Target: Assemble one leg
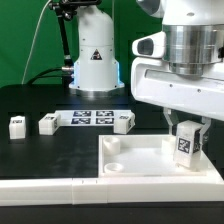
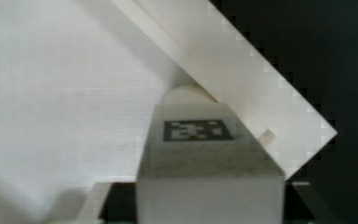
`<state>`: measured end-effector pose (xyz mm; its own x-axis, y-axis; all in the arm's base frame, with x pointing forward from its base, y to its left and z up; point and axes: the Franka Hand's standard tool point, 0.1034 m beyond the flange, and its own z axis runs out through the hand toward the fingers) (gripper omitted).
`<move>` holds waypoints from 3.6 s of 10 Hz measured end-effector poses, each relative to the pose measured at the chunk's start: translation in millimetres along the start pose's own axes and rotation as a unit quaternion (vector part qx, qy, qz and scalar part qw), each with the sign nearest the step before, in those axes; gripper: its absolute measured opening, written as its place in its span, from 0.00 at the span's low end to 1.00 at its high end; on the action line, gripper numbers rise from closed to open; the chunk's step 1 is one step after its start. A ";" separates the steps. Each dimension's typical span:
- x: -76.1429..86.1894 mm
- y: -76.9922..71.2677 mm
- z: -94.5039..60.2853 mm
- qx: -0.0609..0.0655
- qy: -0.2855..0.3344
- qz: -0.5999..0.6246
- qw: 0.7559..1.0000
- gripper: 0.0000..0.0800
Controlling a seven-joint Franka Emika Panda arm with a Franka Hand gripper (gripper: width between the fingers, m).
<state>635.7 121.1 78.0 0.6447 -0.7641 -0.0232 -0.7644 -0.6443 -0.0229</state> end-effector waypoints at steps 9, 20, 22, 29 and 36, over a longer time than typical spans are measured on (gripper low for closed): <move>-0.9 -1.5 -2.1 -0.002 -0.006 -0.205 0.979 0.80; 1.9 -5.4 -1.3 0.002 0.012 -0.521 0.853 0.40; 2.0 -5.4 -1.3 0.002 0.012 -0.521 0.853 0.36; 6.4 -2.3 -0.2 0.012 0.006 -0.285 0.958 0.36; 13.0 3.0 1.5 0.022 -0.008 0.095 0.995 0.36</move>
Offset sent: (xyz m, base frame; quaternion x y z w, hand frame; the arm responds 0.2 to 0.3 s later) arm 0.0000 0.0000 0.0000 0.0000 0.0000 -0.0799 0.9968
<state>641.8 109.3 76.2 0.4895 -0.8707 -0.0473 -0.8715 -0.4867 -0.0601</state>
